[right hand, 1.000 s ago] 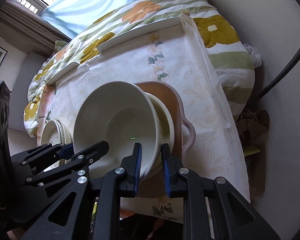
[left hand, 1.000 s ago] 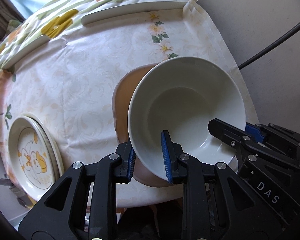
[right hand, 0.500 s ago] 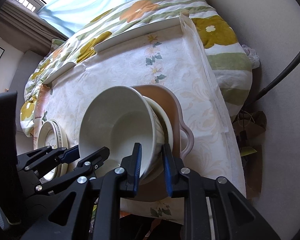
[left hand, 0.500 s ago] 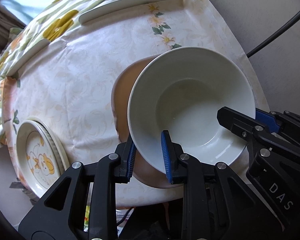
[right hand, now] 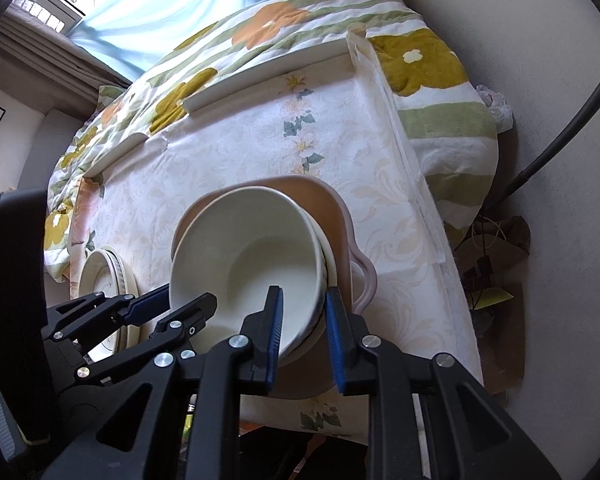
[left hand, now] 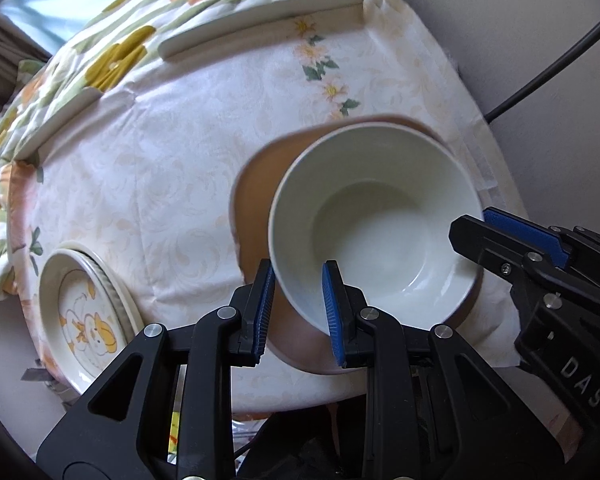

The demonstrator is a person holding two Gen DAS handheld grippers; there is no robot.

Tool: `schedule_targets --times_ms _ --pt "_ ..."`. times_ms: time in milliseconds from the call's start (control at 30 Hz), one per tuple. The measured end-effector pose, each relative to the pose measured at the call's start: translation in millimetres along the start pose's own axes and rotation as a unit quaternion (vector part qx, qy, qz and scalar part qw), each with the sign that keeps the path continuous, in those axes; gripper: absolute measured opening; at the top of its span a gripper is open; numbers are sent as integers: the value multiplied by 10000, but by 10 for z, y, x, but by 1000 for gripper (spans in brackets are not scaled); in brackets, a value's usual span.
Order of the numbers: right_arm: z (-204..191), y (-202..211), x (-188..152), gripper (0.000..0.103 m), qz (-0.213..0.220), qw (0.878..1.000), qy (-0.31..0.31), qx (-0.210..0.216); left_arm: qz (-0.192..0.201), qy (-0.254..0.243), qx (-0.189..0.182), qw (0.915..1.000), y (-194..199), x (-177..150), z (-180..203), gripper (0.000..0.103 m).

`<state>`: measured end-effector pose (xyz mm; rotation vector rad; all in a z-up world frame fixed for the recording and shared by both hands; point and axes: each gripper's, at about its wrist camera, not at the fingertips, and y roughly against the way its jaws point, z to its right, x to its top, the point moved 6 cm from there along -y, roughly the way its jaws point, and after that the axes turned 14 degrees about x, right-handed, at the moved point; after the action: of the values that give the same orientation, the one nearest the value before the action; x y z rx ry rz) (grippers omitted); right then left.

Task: Organize plates and bowls

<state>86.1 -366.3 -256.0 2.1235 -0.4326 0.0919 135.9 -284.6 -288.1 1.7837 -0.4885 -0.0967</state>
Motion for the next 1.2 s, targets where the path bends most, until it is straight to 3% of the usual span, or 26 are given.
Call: schedule_targets --times_ms 200,300,333,367,400,433,467,500,600,667,767,1033,1200 --pt "-64 274 16 20 126 9998 121 126 785 277 -224 9963 473 90 -327 21" --pt "-106 411 10 22 231 9991 297 176 1256 368 -441 9904 673 105 -521 29" --pt "-121 447 9 26 292 9988 368 141 1361 361 -424 9891 713 100 -575 48" --pt "-137 485 3 39 391 9982 435 110 1417 342 -363 9886 730 89 -619 85" --pt "-143 512 -2 65 464 9977 476 111 1478 348 -289 9880 742 76 -665 99" --pt "-149 538 -11 78 551 9970 518 140 1607 391 -224 9860 760 66 -720 103" --pt "-155 561 -14 92 619 9964 558 167 1669 363 -182 9851 764 49 -757 103" --pt "-158 582 -23 94 672 9957 614 175 1625 265 -173 9862 741 37 -770 103" --pt "-160 629 -58 94 591 9936 962 -38 1327 -203 -154 9908 577 -33 -758 103" --pt "-108 584 -99 94 134 9922 1147 -471 1173 -466 -64 9920 456 -95 -741 103" --pt "-57 531 -139 94 -33 9866 1307 -973 922 -776 -33 9927 270 -159 -682 103" --pt "122 71 -233 94 -997 9775 1374 -1253 192 -1079 -302 9935 -188 -208 -477 102" --pt "204 -140 -240 72 -1455 9718 1368 -1255 -9 -1252 -430 9912 -297 -178 -338 96"
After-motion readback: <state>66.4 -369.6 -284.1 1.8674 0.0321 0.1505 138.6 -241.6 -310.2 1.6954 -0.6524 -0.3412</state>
